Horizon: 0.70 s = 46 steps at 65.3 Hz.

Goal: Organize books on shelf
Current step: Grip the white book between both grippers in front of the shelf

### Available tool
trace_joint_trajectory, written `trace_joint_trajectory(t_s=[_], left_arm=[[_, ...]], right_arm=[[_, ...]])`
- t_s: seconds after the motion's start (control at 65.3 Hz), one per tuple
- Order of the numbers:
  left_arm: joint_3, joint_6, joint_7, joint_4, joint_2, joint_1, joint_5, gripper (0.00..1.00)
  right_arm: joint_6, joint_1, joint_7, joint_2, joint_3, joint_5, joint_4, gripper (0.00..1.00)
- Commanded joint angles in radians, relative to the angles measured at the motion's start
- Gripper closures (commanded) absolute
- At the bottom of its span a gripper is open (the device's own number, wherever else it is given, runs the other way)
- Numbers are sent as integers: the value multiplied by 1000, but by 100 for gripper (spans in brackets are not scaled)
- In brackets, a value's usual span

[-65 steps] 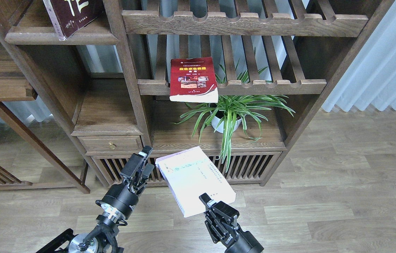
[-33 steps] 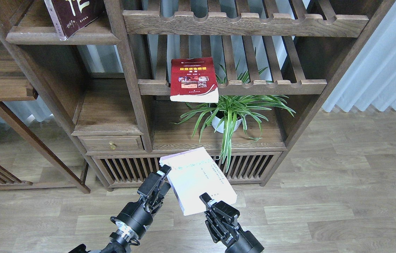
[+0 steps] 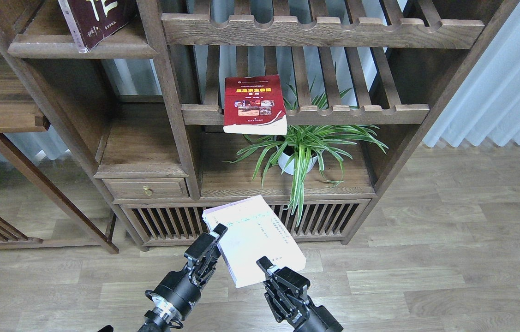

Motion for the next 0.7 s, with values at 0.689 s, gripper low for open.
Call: trace_joint_trajectory(t_s=[0.689], left_arm=[[-48,0,32,30,0,-17,0,94]], right_arm=[[0,-4,2,0,-1,-4,-1,98]])
